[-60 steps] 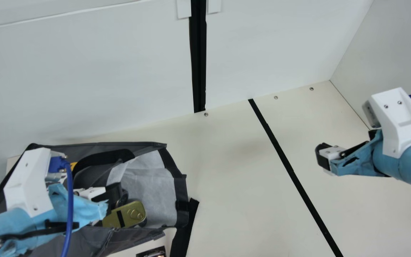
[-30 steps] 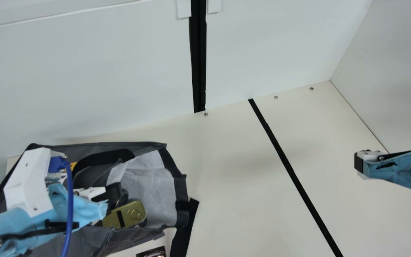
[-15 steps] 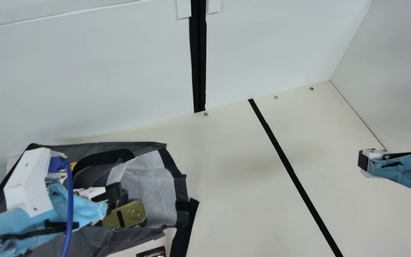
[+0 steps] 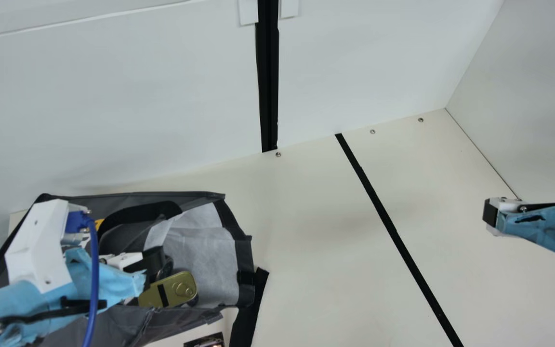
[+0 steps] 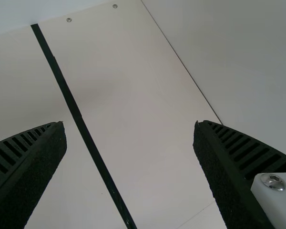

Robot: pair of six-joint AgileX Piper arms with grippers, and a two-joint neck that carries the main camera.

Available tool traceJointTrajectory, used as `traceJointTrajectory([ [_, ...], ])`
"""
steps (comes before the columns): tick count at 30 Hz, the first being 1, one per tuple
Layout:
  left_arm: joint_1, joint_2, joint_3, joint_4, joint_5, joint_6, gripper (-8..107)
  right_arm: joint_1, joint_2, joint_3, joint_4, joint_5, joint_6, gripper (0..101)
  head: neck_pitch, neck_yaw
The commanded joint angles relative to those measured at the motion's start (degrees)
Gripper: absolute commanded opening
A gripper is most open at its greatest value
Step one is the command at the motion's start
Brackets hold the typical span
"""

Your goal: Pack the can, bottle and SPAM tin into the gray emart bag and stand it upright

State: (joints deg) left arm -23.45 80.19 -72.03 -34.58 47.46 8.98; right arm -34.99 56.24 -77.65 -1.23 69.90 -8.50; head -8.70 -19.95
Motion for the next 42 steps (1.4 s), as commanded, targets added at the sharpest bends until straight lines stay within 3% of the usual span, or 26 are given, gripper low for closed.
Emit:
traceJointTrajectory([
  [1, 0.0, 0.0, 0.0, 0.0, 0.0, 0.0, -8, 0.1, 0.1, 0.0, -0.1, 0.0, 0.0, 95, -1.3, 0.0],
  [24, 0.0, 0.0, 0.0, 0.0, 0.0, 0.0, -8, 1.6, 2.7, -1.1, 3.4, 0.0, -2.4, 95, -1.3, 0.0],
  [42, 0.0, 0.0, 0.0, 0.0, 0.0, 0.0, -8, -0.6, 7.3, -3.8, 14.5, 0.0, -12.5, 95, -1.3, 0.0],
])
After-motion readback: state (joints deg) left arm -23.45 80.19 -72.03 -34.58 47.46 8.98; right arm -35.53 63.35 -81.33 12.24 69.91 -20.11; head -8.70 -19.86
